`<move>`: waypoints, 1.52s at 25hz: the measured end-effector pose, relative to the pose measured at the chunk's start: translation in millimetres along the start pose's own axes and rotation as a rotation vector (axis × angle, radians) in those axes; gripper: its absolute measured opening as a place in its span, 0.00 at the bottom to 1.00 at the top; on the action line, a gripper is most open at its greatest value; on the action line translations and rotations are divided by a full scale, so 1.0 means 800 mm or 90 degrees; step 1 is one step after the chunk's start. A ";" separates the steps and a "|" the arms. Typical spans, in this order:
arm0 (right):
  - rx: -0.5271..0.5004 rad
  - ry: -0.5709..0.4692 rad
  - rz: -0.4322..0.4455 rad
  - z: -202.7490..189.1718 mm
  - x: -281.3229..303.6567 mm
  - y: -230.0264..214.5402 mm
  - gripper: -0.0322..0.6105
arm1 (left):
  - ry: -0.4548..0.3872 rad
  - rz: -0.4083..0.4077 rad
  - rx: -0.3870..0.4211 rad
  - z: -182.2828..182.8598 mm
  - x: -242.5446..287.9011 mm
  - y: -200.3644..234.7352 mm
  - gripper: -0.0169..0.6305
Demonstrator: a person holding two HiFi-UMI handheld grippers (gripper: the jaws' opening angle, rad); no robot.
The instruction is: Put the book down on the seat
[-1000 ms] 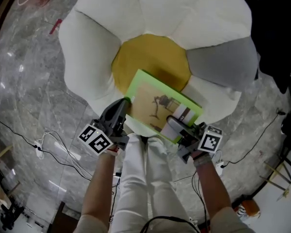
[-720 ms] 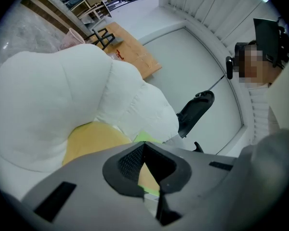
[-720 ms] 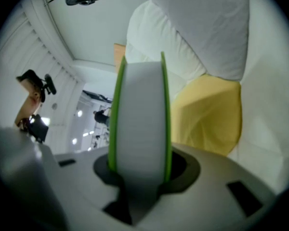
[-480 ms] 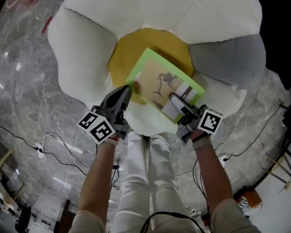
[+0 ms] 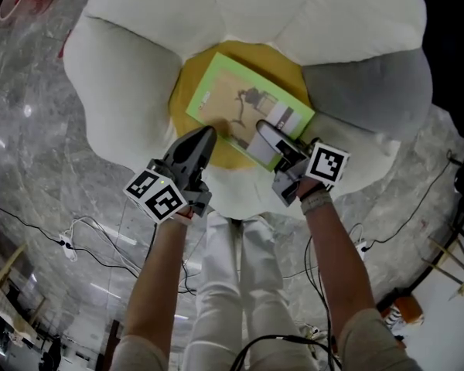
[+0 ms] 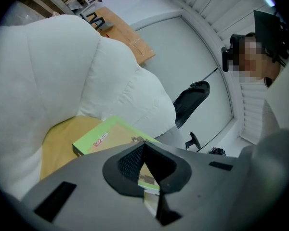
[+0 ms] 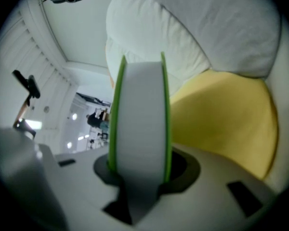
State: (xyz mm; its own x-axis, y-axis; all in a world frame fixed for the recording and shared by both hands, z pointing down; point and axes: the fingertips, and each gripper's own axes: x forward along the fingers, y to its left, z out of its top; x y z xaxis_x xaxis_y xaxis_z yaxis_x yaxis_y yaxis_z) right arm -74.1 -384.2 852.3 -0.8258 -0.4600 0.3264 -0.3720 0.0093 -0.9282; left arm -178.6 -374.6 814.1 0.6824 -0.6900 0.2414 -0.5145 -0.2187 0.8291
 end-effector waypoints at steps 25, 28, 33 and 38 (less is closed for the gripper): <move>0.117 0.044 -0.128 -0.008 0.012 -0.066 0.30 | -0.004 0.005 -0.028 -0.019 -0.012 0.009 0.06; 0.116 0.042 -0.142 -0.007 0.012 -0.068 0.33 | -0.008 0.001 -0.026 -0.016 -0.010 0.007 0.06; 0.107 0.039 -0.175 -0.007 0.014 -0.074 0.40 | -0.008 -0.003 -0.032 -0.017 -0.011 0.006 0.06; 0.071 0.033 -0.172 -0.001 0.020 -0.074 0.44 | -0.009 0.001 -0.035 -0.018 -0.014 0.009 0.06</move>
State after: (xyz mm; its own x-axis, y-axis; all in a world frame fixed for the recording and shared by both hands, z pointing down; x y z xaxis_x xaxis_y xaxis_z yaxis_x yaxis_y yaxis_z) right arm -65.7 -391.4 912.7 -0.7247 -0.3864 0.5705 -0.5348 -0.2065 -0.8193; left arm -182.1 -358.3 824.7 0.6739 -0.7004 0.2351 -0.4859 -0.1805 0.8552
